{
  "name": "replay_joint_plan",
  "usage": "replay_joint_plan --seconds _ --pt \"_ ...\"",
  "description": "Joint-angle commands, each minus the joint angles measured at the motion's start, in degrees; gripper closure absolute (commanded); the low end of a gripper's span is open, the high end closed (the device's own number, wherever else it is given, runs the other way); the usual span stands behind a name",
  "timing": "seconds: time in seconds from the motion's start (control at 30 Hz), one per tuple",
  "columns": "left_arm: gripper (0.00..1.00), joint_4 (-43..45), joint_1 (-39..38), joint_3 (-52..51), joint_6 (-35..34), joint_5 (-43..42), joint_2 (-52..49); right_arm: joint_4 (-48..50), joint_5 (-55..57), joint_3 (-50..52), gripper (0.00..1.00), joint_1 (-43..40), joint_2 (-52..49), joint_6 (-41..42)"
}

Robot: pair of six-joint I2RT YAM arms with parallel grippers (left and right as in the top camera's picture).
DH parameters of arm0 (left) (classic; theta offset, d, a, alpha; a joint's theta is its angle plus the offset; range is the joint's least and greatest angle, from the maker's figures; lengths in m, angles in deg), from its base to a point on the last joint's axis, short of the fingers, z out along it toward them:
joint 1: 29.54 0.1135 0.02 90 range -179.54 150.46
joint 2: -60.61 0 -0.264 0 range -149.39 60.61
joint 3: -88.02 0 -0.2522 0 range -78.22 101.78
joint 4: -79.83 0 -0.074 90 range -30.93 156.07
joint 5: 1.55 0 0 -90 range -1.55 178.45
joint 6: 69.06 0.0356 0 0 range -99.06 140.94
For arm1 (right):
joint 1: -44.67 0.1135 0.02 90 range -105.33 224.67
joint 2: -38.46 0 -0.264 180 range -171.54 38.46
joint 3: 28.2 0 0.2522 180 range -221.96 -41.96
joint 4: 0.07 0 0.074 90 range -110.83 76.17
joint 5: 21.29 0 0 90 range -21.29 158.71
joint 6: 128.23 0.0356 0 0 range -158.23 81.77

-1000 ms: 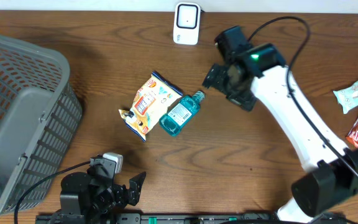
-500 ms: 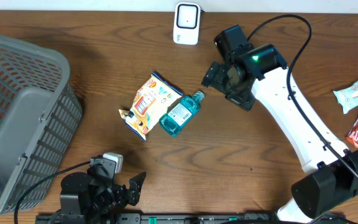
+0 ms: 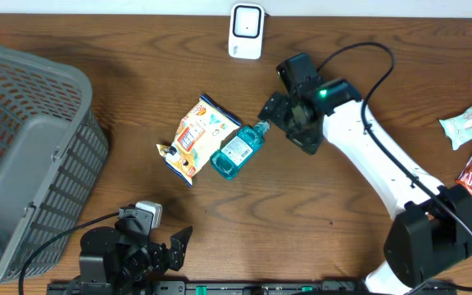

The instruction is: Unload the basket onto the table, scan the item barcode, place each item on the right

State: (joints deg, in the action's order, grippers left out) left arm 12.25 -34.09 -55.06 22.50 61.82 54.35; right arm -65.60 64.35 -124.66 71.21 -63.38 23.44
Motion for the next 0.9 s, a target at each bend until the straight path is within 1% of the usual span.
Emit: replay_joint_plan --seconds 0.0,0.13,0.23,0.43,0.53,0.67,0.77,0.87 --pt "0.02 -0.1 0.1 0.5 0.6 0.3 0.2 6.1 -2.9 4.8 0.01 1.9 -0.5 1.3" --pt "0.02 -0.1 0.1 0.5 0.6 0.3 0.2 17.1 -3.0 10.7 0.01 3.1 -0.5 1.3" --pt "0.02 -0.2 0.1 0.5 0.6 0.3 0.2 22.1 -4.4 13.2 0.01 4.0 -0.5 1.4" --pt "0.02 -0.2 0.1 0.5 0.6 0.3 0.2 24.0 -3.1 15.0 0.01 6.7 -0.9 4.8" --pt "0.02 -0.2 0.1 0.5 0.6 0.3 0.2 26.1 -2.0 15.0 0.01 8.0 -3.1 4.9" --pt "0.02 -0.1 0.1 0.5 0.6 0.3 0.2 27.5 -6.7 15.0 0.04 9.1 -7.5 8.1" --pt "0.02 -0.2 0.1 0.5 0.6 0.3 0.2 27.8 -6.2 15.0 0.06 9.7 -9.8 8.2" --pt "0.02 -0.2 0.1 0.5 0.6 0.3 0.2 28.5 -4.5 15.0 0.06 9.9 -12.5 8.2"
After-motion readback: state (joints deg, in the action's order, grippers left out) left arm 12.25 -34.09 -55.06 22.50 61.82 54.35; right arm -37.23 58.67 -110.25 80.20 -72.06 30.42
